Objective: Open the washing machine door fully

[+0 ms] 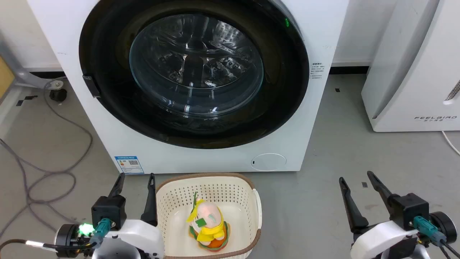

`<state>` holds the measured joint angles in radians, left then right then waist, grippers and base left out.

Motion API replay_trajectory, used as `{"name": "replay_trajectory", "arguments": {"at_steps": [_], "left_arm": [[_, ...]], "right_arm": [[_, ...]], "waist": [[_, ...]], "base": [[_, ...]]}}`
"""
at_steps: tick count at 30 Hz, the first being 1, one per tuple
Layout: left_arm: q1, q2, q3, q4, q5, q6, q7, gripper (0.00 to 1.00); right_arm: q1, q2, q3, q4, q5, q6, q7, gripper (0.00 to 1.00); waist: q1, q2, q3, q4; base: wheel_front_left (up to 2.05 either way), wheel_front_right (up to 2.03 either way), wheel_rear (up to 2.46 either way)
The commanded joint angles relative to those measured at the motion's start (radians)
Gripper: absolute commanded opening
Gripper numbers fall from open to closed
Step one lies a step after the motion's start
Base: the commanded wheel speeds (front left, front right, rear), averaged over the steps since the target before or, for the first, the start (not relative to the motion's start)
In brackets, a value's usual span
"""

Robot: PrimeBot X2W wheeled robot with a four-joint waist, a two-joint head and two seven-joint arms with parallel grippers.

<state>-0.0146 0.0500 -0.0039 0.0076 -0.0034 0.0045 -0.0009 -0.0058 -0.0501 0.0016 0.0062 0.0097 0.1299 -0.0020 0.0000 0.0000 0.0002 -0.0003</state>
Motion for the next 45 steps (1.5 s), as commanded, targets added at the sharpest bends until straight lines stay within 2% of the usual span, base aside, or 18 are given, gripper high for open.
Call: {"name": "replay_trajectory", "arguments": {"at_steps": [1,5,6,7,8,16,21,34,45], "left_arm": [[0.000,0.000,-0.004,0.005,-0.008,-0.003,-0.008,1.00],[-0.002,0.000,-0.010,0.013,-0.017,-0.005,-0.017,1.00],[-0.003,0.000,-0.012,0.014,-0.019,-0.006,-0.019,1.00],[-0.003,0.000,-0.013,0.015,-0.021,-0.007,-0.021,1.00],[-0.004,0.000,-0.014,0.015,-0.023,-0.007,-0.024,1.00],[-0.006,0.000,-0.027,0.025,-0.035,-0.012,-0.040,1.00],[-0.008,0.000,-0.033,0.031,-0.043,-0.016,-0.051,1.00],[-0.016,0.000,-0.045,0.042,-0.063,-0.024,-0.078,1.00],[-0.025,0.000,-0.049,0.048,-0.079,-0.029,-0.101,1.00]], "right_arm": [[0.003,0.000,-0.001,0.002,0.007,0.000,-0.008,1.00],[0.006,0.000,0.000,0.007,0.016,0.000,-0.017,1.00],[0.006,0.000,0.000,0.007,0.019,0.000,-0.019,0.91],[0.007,0.000,0.000,0.008,0.021,0.000,-0.021,0.06],[0.008,0.000,0.000,0.008,0.024,0.000,-0.023,0.00],[0.013,0.000,0.003,0.010,0.056,0.000,-0.040,0.00],[0.017,0.000,0.008,0.009,0.127,0.000,-0.050,0.00],[0.013,0.000,0.024,-0.011,0.454,0.000,-0.077,0.00],[-0.026,0.000,-0.015,-0.006,0.756,0.000,-0.100,0.00]], "waist": [[0.0000,0.0000,0.000,0.000],[0.0000,0.0000,0.000,0.000],[0.0000,0.0000,0.000,0.000],[0.0000,0.0000,0.000,0.000],[0.0000,0.0000,0.000,0.000],[0.0000,0.0000,0.000,0.000],[0.0000,0.0000,0.000,0.000],[0.0000,0.0000,0.005,0.000],[0.0000,0.0000,0.019,-0.004]], "base": [[0.00,0.00,0.00],[0.00,0.00,0.00],[0.00,0.00,0.00],[0.00,0.00,0.00],[0.00,0.00,0.00],[0.00,0.00,0.00],[0.00,0.00,0.00],[0.00,0.00,0.00],[0.00,0.00,0.00]]}}
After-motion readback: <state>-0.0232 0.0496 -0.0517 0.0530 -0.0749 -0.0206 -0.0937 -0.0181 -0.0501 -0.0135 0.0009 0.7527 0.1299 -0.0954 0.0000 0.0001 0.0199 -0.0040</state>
